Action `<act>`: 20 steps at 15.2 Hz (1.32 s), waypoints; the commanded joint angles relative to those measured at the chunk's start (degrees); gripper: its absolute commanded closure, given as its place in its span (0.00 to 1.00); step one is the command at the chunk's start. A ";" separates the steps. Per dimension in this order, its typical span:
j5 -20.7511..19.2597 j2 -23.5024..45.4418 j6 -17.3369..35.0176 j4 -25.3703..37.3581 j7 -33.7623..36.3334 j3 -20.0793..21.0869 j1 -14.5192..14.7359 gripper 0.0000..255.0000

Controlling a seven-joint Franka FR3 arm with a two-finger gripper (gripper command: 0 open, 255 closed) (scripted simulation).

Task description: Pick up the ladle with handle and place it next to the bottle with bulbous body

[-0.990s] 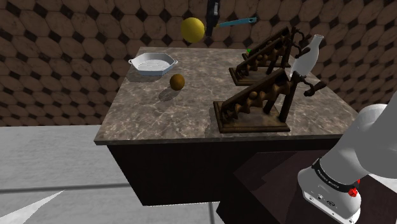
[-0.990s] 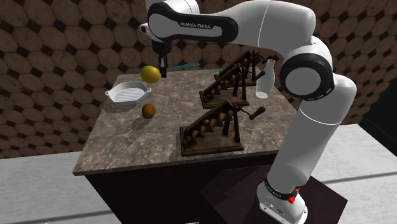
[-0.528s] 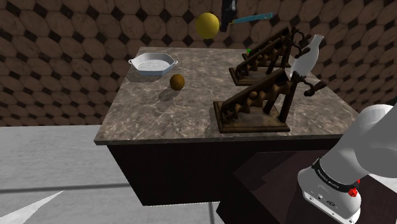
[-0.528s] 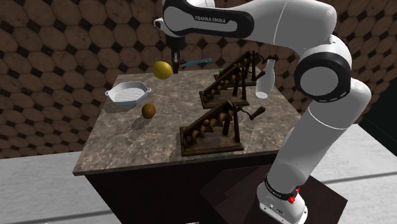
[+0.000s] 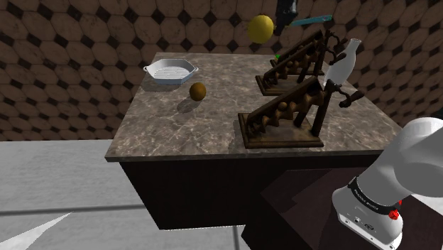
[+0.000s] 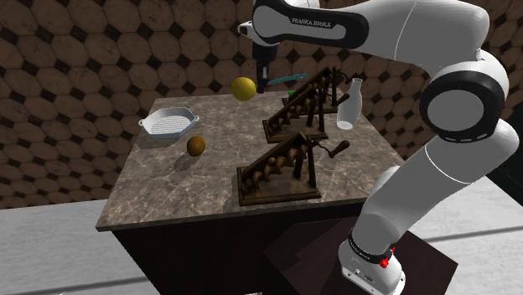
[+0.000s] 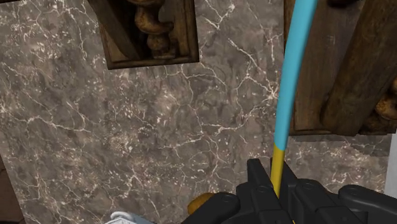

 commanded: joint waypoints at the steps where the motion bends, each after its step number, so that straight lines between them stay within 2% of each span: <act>1: -0.24 -2.64 -0.39 -2.12 -2.47 -1.59 -0.89 1.00; 10: -2.51 -10.59 -1.40 -8.36 -13.35 -9.38 -4.76 1.00; 20: -5.98 -14.29 -3.09 -9.10 -26.43 -19.50 -8.75 1.00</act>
